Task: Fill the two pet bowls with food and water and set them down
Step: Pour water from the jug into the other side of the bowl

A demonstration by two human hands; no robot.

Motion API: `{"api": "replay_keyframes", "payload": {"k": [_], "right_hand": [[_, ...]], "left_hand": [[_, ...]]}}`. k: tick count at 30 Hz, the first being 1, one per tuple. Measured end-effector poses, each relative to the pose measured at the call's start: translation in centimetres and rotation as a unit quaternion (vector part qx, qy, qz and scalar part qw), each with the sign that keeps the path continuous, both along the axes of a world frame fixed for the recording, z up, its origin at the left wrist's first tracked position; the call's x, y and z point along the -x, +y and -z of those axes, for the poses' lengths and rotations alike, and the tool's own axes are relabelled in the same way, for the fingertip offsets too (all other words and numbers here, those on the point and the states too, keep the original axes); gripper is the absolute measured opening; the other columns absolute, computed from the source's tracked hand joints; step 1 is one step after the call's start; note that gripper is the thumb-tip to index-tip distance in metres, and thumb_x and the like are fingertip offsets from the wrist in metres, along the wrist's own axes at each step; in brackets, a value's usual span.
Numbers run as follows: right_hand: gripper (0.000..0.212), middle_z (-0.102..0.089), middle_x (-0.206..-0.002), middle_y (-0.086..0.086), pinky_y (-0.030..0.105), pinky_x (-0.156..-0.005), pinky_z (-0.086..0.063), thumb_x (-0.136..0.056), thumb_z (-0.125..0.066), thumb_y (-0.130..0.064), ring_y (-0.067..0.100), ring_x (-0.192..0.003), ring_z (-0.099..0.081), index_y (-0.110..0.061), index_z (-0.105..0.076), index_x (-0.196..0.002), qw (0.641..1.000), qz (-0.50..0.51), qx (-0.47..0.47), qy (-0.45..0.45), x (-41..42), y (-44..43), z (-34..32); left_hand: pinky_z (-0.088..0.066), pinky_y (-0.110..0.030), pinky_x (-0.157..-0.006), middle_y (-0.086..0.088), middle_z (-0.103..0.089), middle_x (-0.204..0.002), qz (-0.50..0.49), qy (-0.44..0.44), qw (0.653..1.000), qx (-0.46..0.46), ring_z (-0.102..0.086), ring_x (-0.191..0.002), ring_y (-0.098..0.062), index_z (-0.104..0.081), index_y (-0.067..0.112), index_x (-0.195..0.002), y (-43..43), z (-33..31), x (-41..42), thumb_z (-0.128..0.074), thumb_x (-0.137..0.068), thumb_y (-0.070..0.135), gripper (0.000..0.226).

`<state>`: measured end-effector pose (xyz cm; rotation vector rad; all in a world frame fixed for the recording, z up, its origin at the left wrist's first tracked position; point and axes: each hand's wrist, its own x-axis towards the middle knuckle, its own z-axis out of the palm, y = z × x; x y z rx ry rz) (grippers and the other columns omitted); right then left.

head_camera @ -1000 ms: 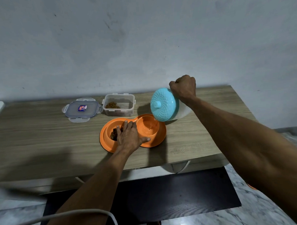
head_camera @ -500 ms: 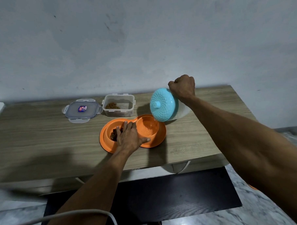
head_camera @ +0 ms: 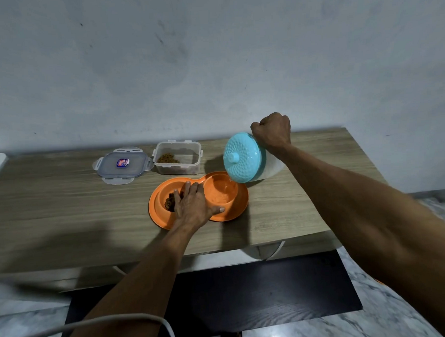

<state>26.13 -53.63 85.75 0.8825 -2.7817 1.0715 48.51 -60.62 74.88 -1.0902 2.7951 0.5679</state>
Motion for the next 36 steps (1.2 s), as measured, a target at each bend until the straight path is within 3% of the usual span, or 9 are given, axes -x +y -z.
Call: {"api": "replay_keyframes", "payload": {"k": [11,19,23,26,30,36], "right_hand": [[0.039,-0.024,-0.041,0.005,0.032,-0.051,-0.025,-0.072,-0.053,-0.015,0.021,-0.048,-0.023,-0.009,-0.029,-0.042,0.999,0.019,0.009,-0.038,0.2,0.4,0.2],[0.039,-0.033,-0.045,0.005,0.032,-0.06,-0.034,-0.076,-0.056,-0.018,0.019,-0.051,-0.029,-0.009,-0.035,-0.044,0.984,0.105,0.066,-0.126,1.4,1.5,1.1],[0.031,-0.044,-0.053,0.0,0.031,-0.063,-0.039,-0.079,-0.058,-0.019,0.018,-0.055,-0.04,-0.01,-0.042,-0.053,0.957,0.162,0.112,-0.213,2.2,2.4,2.0],[0.027,-0.044,-0.055,-0.001,0.03,-0.059,-0.038,-0.075,-0.06,-0.017,0.017,-0.053,-0.039,-0.01,-0.044,-0.054,0.925,0.207,0.172,-0.268,2.5,2.8,3.0],[0.011,-0.061,-0.072,0.0,0.025,-0.053,-0.043,-0.069,-0.064,-0.018,0.017,-0.06,-0.055,-0.009,-0.059,-0.069,0.874,0.248,0.235,-0.347,2.8,3.1,4.1],[0.017,-0.056,-0.058,-0.003,0.024,-0.049,-0.038,-0.07,-0.066,-0.012,0.016,-0.051,-0.048,-0.011,-0.054,-0.058,0.843,0.246,0.286,-0.384,3.1,3.0,5.8]], "left_hand": [[-0.006,-0.057,-0.119,-0.007,-0.026,-0.16,-0.003,-0.001,1.0,0.005,-0.009,-0.151,-0.027,-0.025,0.011,-0.152,-0.1,0.2,0.1,-0.063,-0.075,0.069,0.103],[-0.006,-0.057,-0.119,-0.007,-0.027,-0.159,-0.005,0.005,1.0,0.003,-0.011,-0.151,-0.027,-0.026,0.012,-0.152,-0.1,0.3,0.1,-0.065,-0.074,0.068,0.103],[-0.006,-0.058,-0.119,-0.007,-0.027,-0.159,-0.004,0.008,1.0,0.0,-0.01,-0.151,-0.028,-0.026,0.01,-0.152,0.0,0.2,0.0,-0.065,-0.075,0.067,0.103],[-0.005,-0.057,-0.119,-0.007,-0.027,-0.159,-0.003,0.009,1.0,0.002,-0.01,-0.151,-0.028,-0.025,0.01,-0.152,0.0,0.2,0.0,-0.064,-0.076,0.067,0.103],[-0.005,-0.058,-0.119,-0.008,-0.027,-0.159,-0.004,0.012,1.0,0.005,-0.01,-0.151,-0.028,-0.025,0.01,-0.152,0.0,0.4,0.1,-0.064,-0.076,0.067,0.102],[-0.007,-0.059,-0.117,-0.007,-0.031,-0.157,0.001,0.025,1.0,0.01,-0.012,-0.151,-0.03,-0.028,0.011,-0.15,-0.2,0.9,-0.1,-0.062,-0.076,0.068,0.1]]}}
